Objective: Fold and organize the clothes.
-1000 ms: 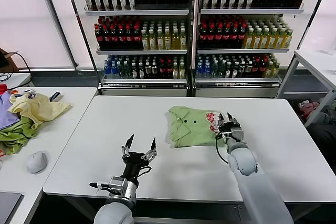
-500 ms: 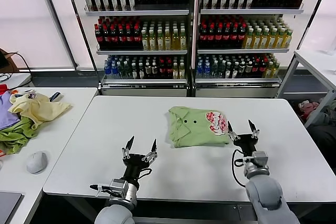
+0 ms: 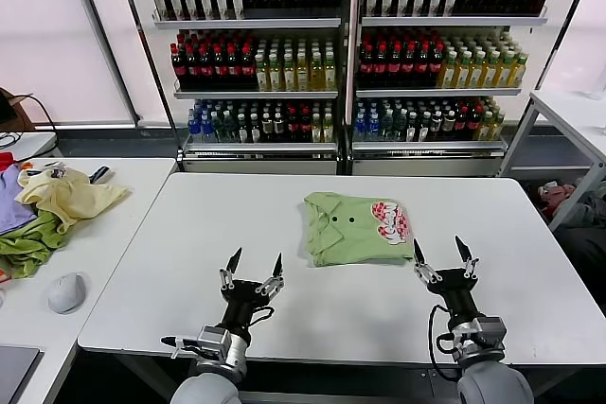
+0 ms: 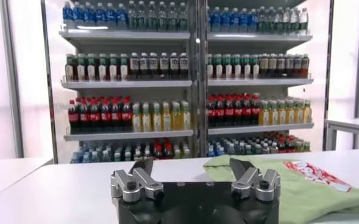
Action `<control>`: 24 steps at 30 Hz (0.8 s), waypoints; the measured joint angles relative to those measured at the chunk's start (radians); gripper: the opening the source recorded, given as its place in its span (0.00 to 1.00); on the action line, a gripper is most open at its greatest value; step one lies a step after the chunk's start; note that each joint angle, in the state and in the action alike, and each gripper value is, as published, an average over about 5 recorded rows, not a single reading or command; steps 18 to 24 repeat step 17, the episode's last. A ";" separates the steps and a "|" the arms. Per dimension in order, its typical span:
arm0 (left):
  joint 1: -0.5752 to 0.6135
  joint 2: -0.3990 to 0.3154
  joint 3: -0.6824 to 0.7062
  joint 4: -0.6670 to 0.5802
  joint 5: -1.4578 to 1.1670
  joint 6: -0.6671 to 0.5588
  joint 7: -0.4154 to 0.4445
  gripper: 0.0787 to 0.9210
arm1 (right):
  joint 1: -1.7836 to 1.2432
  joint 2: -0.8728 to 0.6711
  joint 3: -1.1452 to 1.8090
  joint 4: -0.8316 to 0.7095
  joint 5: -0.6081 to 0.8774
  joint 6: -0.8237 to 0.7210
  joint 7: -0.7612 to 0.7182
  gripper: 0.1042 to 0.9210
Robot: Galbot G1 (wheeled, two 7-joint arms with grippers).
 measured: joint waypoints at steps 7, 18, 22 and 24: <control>0.011 -0.005 -0.004 -0.007 0.006 0.000 0.005 0.88 | -0.032 0.006 0.007 0.033 -0.026 0.012 -0.002 0.88; 0.027 -0.005 -0.013 -0.022 0.012 0.003 0.012 0.88 | -0.051 0.008 0.010 0.057 -0.048 0.015 0.008 0.88; 0.027 -0.005 -0.013 -0.022 0.012 0.003 0.012 0.88 | -0.051 0.008 0.010 0.057 -0.048 0.015 0.008 0.88; 0.027 -0.005 -0.013 -0.022 0.012 0.003 0.012 0.88 | -0.051 0.008 0.010 0.057 -0.048 0.015 0.008 0.88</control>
